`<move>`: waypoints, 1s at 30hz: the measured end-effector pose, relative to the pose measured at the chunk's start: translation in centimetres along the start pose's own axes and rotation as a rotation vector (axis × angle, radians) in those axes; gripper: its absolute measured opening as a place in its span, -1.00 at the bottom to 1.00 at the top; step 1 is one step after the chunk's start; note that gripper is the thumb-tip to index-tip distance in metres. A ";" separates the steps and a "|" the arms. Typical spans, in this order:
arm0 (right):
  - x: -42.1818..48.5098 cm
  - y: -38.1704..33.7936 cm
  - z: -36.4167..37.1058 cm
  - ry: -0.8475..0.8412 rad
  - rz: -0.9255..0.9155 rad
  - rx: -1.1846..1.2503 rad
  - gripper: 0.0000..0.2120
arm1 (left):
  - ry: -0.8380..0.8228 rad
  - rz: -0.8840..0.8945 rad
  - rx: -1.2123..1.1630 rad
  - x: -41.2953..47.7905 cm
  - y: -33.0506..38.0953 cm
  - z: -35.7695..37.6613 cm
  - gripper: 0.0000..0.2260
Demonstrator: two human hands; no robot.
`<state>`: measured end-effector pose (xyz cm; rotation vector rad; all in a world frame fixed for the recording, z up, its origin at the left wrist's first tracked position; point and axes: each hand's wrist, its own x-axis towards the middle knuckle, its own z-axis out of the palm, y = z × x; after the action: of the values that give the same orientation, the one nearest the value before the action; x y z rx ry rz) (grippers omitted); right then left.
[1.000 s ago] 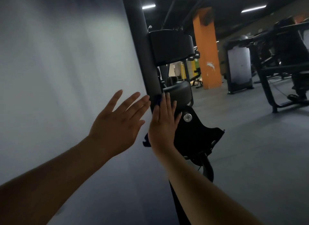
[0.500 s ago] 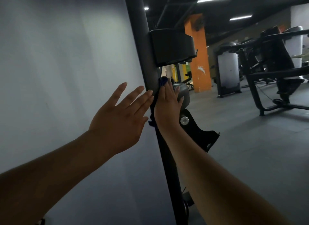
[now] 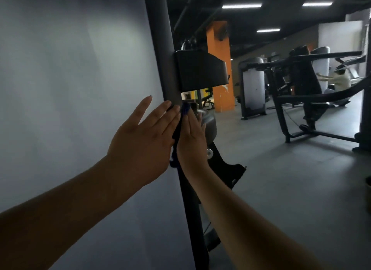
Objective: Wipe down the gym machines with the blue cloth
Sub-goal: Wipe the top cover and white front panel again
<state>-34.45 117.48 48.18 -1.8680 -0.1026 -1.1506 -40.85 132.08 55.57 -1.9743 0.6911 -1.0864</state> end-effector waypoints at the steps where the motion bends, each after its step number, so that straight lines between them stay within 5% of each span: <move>1: -1.0 -0.7 -0.5 -0.017 0.041 0.113 -0.56 | -0.011 0.009 -0.018 0.3 -0.1 -0.1 -0.30; 8: 3.5 -5.0 -2.2 -0.078 0.422 0.463 -0.74 | -0.139 0.154 -0.097 3.2 -3.8 -3.3 -0.29; 14: 2.5 -9.2 -7.2 -0.145 0.590 0.339 -0.75 | -0.062 0.141 -0.499 3.3 -5.8 -4.0 -0.32; 18: 5.6 -11.6 -11.6 -0.329 0.744 0.163 -0.71 | -0.212 0.112 -0.684 4.9 -7.0 -6.8 -0.34; 22: 9.9 -15.9 -17.5 -0.330 0.633 0.119 -0.77 | -0.329 0.022 -0.869 8.4 -9.8 -10.7 -0.42; 30: 19.4 -23.7 -29.0 -0.386 0.614 0.167 -0.85 | -0.144 -0.195 -1.161 18.5 -16.5 -23.1 -0.36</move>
<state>-54.47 103.11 82.38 -1.7693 0.1482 -0.3497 -50.29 119.19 85.45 -3.0980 1.2348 -0.6426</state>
